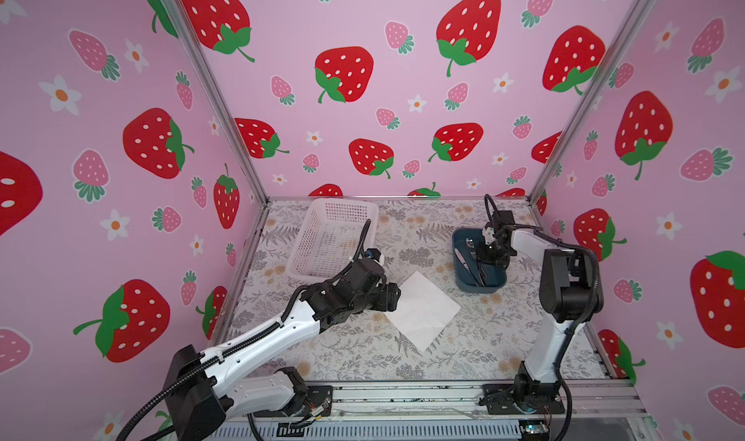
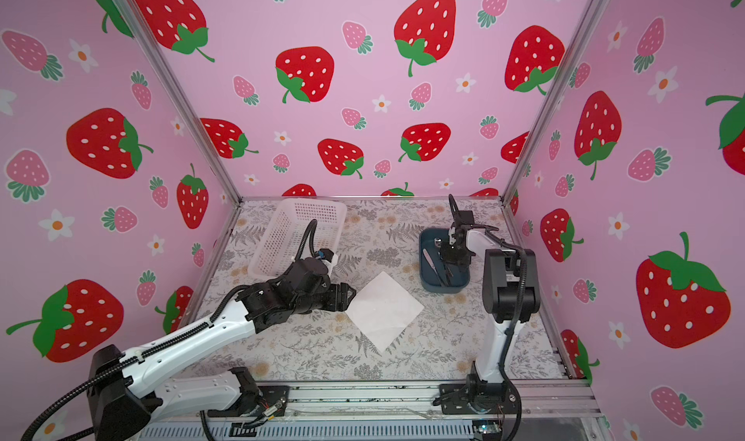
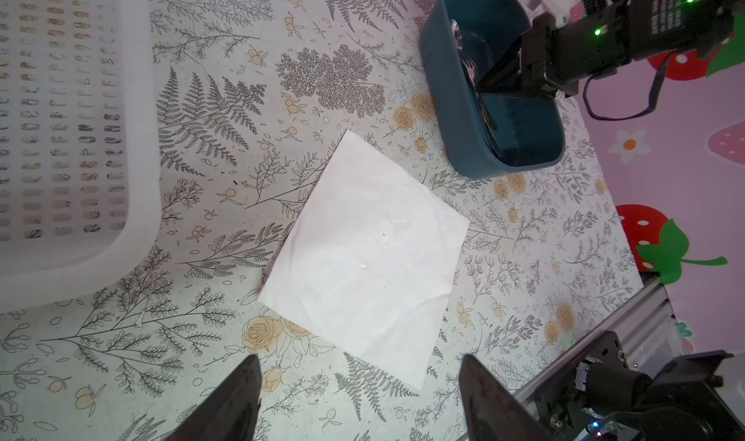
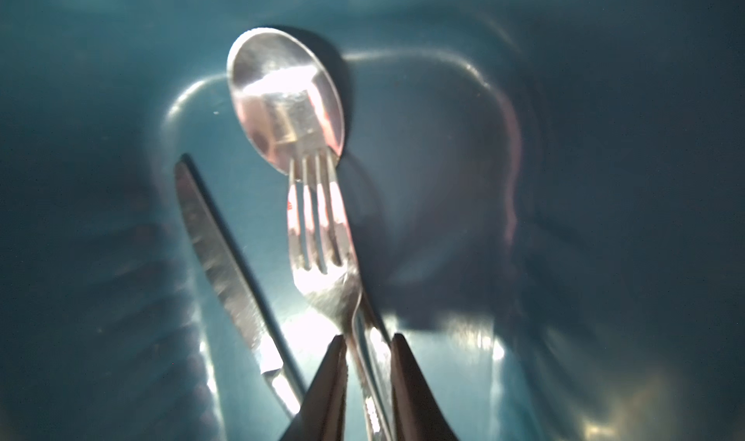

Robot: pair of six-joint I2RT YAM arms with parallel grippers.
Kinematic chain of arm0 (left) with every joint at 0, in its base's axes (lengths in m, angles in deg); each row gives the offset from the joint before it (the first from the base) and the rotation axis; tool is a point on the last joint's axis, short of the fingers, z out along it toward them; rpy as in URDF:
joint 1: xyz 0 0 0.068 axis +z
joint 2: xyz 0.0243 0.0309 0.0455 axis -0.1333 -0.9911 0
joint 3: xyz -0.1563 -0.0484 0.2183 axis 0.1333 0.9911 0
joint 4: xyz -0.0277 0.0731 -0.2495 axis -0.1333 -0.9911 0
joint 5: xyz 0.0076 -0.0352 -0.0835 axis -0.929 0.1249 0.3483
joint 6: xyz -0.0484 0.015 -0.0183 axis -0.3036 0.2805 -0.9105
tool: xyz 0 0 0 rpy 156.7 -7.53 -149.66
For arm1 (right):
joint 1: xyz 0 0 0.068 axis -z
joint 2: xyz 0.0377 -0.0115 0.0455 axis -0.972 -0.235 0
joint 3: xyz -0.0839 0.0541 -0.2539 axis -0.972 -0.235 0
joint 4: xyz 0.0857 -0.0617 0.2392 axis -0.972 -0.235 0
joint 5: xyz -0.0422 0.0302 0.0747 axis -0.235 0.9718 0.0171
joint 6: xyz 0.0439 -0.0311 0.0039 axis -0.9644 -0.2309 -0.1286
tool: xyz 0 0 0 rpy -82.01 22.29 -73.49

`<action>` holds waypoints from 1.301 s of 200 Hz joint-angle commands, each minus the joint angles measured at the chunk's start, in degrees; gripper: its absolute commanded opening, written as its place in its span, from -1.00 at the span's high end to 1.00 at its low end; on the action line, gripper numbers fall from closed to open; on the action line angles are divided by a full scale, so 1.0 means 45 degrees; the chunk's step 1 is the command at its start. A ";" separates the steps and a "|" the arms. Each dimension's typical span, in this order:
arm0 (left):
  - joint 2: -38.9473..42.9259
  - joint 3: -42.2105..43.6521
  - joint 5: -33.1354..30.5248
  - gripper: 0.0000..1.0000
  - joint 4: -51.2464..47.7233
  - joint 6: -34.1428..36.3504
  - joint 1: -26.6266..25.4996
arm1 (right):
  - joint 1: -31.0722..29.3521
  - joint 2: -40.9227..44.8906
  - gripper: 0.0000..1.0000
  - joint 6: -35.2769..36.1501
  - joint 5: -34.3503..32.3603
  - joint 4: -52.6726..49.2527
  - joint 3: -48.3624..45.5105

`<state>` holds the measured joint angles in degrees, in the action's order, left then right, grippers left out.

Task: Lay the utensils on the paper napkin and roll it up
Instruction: 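Lower the right gripper into the teal tray and grasp the silver fork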

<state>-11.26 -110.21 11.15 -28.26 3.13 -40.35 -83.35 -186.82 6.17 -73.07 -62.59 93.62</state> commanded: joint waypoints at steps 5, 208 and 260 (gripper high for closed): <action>-0.0018 -0.0043 -0.0045 -0.56 0.0013 0.0120 0.0042 | 0.0028 -0.0314 0.54 0.0202 0.0679 -0.0065 0.0303; 0.0148 0.0011 -0.0117 -0.53 -0.0363 -0.0111 0.0053 | -0.0216 0.0126 0.63 -0.0162 0.0860 0.0363 0.0684; 0.0041 0.0016 0.0046 -0.53 -0.0187 -0.0140 0.0062 | -0.0289 -0.0026 0.62 0.0148 0.1120 0.0298 0.0205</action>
<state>-11.26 -110.21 11.33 -29.06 2.94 -40.24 -84.48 -187.47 5.49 -68.98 -60.40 95.48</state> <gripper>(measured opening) 0.768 0.191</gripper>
